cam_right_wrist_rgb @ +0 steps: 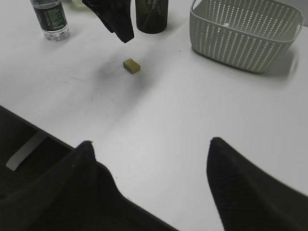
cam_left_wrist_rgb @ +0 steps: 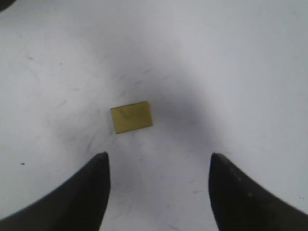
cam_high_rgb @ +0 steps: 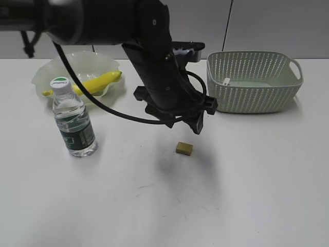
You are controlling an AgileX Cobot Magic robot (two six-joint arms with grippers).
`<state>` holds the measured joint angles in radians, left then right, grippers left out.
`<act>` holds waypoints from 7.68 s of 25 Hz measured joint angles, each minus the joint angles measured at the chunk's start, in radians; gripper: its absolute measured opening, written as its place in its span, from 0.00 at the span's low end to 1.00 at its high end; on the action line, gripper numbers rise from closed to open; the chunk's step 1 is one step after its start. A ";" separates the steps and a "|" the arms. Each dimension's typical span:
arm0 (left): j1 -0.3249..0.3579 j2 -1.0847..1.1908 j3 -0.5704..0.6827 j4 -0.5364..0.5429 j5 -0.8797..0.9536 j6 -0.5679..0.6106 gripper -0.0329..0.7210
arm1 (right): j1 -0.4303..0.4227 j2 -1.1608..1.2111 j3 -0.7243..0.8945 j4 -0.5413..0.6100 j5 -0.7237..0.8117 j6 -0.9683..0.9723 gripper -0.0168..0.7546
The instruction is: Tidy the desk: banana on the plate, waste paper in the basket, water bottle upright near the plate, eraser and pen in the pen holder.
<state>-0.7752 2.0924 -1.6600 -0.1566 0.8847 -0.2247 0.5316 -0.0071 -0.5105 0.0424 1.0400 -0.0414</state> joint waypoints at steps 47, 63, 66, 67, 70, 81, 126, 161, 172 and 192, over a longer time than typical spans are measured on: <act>0.016 0.091 -0.453 0.365 0.273 -0.146 0.42 | 0.000 0.000 0.000 0.000 -0.001 0.002 0.75; 0.223 0.200 -0.453 0.107 -0.023 -0.146 0.42 | 0.000 0.000 0.000 0.000 -0.001 0.002 0.75; 0.223 0.226 -0.453 0.096 -0.051 -0.146 0.42 | 0.000 0.000 0.000 0.000 -0.001 0.002 0.75; 0.223 0.233 -0.453 0.095 -0.059 -0.146 0.42 | 0.000 0.000 0.000 0.000 -0.001 0.002 0.75; 0.223 0.249 -0.453 0.096 -0.087 -0.146 0.42 | 0.000 0.000 0.000 0.000 -0.001 0.002 0.75; 0.221 0.246 -0.452 0.096 -0.086 -0.146 0.68 | 0.000 0.000 0.000 0.000 -0.001 0.002 0.75; -0.025 -1.467 0.745 0.312 0.338 -0.137 0.63 | 0.000 0.000 0.000 -0.001 -0.001 0.002 0.75; -0.028 -2.022 1.122 0.136 0.177 0.194 0.62 | -0.320 -0.003 0.001 0.008 -0.002 0.002 0.75; 0.233 -2.030 1.122 0.136 0.176 0.194 0.62 | -0.497 -0.003 0.001 0.008 -0.002 0.002 0.75; 0.727 -2.098 1.122 0.135 0.172 0.194 0.62 | -0.497 -0.003 0.001 0.011 -0.002 0.002 0.75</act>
<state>-0.0483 -0.0058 -0.5375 -0.0212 1.0569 -0.0308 0.0348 -0.0100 -0.5093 0.0538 1.0379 -0.0395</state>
